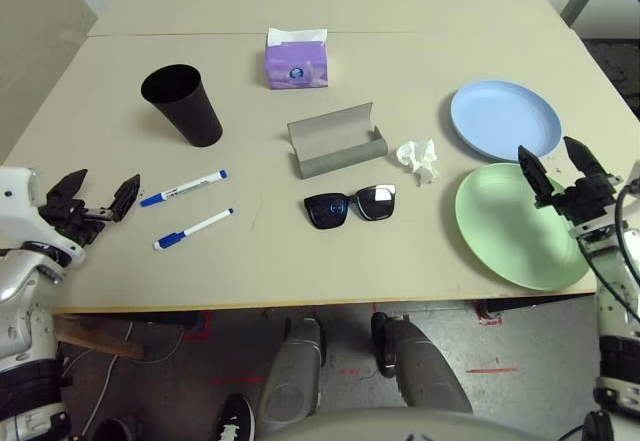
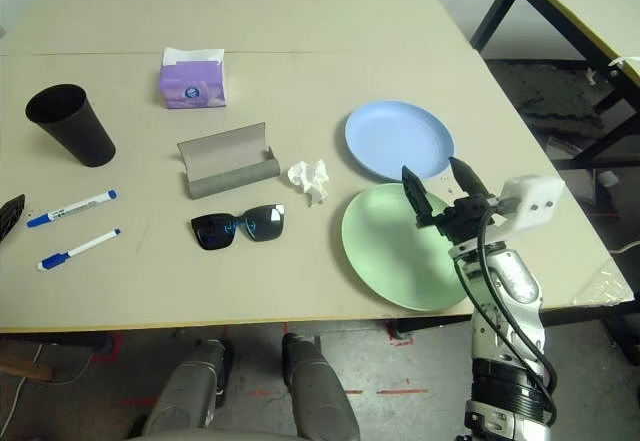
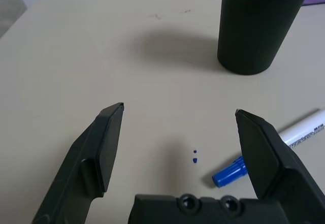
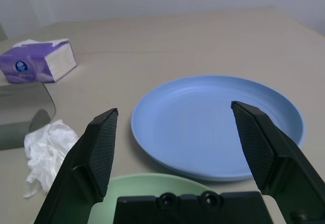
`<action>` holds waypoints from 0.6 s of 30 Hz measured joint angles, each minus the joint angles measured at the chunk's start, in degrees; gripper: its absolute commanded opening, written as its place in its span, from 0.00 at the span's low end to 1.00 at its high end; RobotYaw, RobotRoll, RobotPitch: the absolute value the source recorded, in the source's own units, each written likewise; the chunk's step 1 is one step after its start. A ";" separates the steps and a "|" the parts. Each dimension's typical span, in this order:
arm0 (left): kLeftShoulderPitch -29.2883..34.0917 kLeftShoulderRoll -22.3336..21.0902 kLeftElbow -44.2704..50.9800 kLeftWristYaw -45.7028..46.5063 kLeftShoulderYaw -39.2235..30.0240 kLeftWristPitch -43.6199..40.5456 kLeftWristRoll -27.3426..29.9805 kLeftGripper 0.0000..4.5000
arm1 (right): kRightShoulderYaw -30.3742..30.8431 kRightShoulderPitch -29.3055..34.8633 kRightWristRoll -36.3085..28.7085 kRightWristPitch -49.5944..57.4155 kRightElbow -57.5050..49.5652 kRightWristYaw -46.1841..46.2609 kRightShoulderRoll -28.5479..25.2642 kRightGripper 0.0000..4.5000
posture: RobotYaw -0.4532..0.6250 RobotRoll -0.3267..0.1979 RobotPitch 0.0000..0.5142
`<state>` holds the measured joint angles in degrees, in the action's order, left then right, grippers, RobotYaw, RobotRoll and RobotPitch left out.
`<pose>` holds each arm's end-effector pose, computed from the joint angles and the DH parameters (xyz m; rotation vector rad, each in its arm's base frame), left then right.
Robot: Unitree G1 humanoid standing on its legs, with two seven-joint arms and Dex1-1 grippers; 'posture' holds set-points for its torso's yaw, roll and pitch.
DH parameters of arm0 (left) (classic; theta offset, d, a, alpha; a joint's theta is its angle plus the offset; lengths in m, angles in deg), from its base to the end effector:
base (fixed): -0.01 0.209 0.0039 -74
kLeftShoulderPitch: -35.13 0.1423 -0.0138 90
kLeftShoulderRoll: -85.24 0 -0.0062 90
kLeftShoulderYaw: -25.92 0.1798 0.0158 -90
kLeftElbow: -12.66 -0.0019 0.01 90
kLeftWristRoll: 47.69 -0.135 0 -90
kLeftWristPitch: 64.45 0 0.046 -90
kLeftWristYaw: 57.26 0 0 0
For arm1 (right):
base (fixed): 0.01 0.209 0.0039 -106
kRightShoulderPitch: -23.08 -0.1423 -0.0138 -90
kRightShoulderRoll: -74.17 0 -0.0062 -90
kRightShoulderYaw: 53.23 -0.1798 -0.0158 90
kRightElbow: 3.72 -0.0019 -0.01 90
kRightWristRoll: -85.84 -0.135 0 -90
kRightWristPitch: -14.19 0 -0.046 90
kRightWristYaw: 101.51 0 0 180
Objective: Organize and tidy the items on the table.
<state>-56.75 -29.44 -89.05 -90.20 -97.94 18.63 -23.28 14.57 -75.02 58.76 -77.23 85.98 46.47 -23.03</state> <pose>0.1674 0.3744 0.1374 0.1761 -0.0141 0.0357 0.2102 -0.2831 0.1213 -0.0045 -0.3381 0.2470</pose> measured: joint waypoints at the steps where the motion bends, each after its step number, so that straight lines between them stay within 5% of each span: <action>1: -0.33 0.00 0.00 0.01 0.00 0.00 0.01 0.99 | 0.12 0.05 0.00 0.10 -0.33 0.26 0.14 1.00 | 0.45 0.62 0.45; 18: -2.55 0.35 3.50 0.28 1.27 -1.18 0.01 0.99 | -2.29 -0.06 -0.33 -0.12 4.19 -0.64 -3.08 1.00 | 0.45 0.62 0.46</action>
<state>-59.29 -29.09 -85.55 -89.92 -96.67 17.45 -23.26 12.28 -75.08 58.43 -77.35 90.17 45.83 -26.11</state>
